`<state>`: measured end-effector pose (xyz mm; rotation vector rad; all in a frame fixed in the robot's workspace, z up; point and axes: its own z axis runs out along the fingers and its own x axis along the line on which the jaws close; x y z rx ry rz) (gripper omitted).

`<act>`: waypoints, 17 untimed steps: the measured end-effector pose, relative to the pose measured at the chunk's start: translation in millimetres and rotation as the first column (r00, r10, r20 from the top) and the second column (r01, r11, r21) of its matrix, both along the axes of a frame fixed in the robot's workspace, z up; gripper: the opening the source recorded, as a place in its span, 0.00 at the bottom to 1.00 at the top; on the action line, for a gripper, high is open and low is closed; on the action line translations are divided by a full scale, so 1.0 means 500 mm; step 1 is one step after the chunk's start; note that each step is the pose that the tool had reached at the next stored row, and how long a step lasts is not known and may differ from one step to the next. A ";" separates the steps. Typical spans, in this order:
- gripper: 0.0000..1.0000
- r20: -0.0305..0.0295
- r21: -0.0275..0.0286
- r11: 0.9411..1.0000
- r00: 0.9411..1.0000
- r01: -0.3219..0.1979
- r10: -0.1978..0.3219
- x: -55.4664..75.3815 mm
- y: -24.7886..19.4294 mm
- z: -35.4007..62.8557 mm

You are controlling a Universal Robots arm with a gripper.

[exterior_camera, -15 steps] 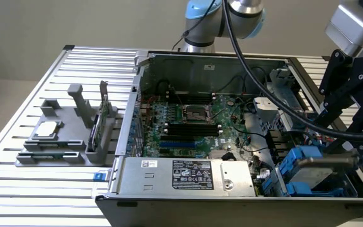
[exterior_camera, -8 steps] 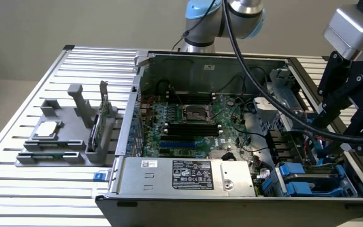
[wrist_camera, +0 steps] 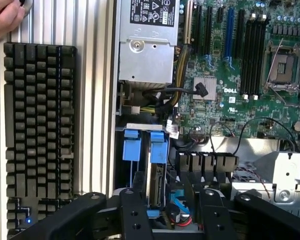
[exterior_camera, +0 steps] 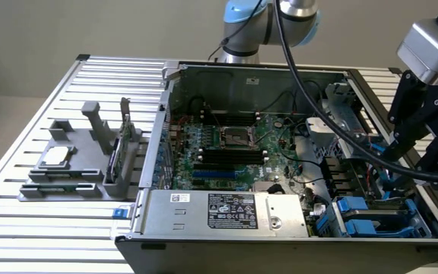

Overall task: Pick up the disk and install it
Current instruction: 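Insert the disk into the insertion slot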

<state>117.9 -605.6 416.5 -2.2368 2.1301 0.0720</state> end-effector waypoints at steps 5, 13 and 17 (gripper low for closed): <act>0.20 0.000 0.000 1.000 1.000 0.000 0.000 0.009 0.0000 -0.017; 0.11 0.000 0.000 1.000 1.000 0.000 0.000 0.019 0.0000 -0.046; 0.11 0.000 0.000 1.000 1.000 0.000 0.000 0.024 0.0000 -0.060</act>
